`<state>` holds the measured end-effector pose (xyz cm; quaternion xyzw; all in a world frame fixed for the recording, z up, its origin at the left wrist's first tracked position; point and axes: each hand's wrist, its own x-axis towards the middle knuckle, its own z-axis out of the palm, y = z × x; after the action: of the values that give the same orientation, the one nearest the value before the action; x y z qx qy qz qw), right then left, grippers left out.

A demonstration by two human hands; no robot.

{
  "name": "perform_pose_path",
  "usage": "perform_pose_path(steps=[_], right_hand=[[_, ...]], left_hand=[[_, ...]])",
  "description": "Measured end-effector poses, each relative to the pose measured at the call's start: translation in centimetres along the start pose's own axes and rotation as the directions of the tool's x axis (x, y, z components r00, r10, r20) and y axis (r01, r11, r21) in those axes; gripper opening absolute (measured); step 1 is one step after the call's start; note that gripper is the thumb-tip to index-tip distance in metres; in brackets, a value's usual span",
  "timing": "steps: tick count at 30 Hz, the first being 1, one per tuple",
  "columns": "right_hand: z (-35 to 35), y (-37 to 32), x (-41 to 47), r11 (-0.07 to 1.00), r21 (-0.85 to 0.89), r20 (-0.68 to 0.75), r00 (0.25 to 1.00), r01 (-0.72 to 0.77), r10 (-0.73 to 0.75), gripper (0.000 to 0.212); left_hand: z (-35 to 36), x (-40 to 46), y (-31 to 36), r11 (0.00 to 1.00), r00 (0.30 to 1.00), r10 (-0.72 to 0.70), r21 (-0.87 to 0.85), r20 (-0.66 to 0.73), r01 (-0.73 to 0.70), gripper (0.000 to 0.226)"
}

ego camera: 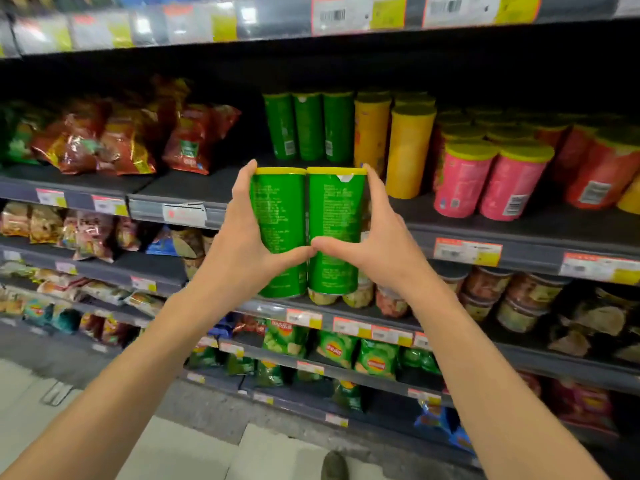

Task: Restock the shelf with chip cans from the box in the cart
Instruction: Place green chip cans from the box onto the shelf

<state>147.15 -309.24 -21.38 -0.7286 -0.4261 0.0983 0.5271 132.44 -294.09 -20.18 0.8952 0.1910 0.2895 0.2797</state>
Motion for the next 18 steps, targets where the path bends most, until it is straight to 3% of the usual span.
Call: perform_pose_path(steps=[18], right_hand=[[7.9, -1.2, 15.0, 0.99, -0.119, -0.217, 0.972, 0.069, -0.094, 0.12]], left_hand=[[-3.9, 14.1, -9.4, 0.988, 0.98, 0.152, 0.002, -0.13, -0.153, 0.122]])
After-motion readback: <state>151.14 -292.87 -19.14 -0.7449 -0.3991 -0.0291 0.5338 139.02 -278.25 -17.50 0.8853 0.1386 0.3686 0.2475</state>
